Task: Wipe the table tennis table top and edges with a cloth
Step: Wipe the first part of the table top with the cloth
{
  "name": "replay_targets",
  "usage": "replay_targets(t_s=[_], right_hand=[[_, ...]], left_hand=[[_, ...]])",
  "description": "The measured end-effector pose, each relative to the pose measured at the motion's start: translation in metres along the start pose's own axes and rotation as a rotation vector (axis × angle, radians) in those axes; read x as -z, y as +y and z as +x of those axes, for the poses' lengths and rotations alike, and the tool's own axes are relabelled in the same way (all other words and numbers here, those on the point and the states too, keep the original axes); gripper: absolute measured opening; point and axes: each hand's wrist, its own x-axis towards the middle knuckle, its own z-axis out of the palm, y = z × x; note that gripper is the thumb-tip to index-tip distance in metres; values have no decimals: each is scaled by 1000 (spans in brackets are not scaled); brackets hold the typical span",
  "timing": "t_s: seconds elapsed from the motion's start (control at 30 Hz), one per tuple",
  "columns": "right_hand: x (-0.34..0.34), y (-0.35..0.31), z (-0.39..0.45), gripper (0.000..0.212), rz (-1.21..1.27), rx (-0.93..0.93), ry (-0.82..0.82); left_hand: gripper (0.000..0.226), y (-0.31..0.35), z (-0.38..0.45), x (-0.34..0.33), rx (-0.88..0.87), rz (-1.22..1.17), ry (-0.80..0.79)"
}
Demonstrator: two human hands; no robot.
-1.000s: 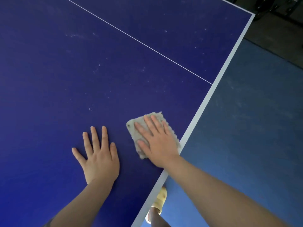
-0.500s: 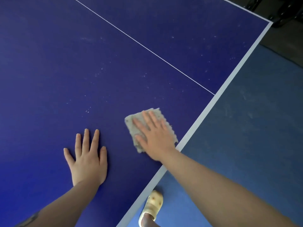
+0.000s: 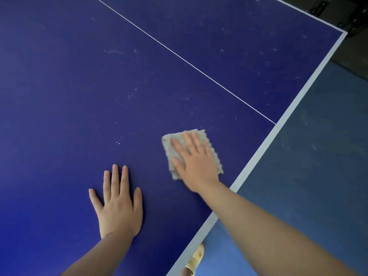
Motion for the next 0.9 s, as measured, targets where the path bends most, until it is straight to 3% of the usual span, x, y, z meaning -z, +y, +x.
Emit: replay_targets(t_s=[0.1,0.17,0.3,0.4,0.47,0.57,0.63,0.67,0.8,0.9], right_hand=[[3,54,-12,66,-53,-474,44],[-4,45,-44,64,-9,-542,130],[-21,-57,-84,58,13,-111,150],[-24,-99,-49,57,-23,180,103],[-21,-95,-21,58,-71,156,102],[-22,-71,-17,63,-37,-199,132],[-26,-81,-42,62,-44,-308,201],[-27,-97,-56,60,-35,-260,191],[-34,-168,-50,58,6,227,83],[-25,-169,7,59,-11,207,96]], left_hand=[[67,-2,1,-1,0,3,-2],[67,-1,3,0,-7,-14,-11],[64,-10,5,11,-27,-154,-4],[57,-48,30,26,-9,-181,0],[58,-81,47,35,27,-123,14],[59,-105,55,40,13,-59,-12],[58,-107,56,39,-5,-51,0],[57,-106,57,39,-8,-49,2],[61,-109,56,39,93,-35,-1],[62,-108,58,38,139,-20,12]])
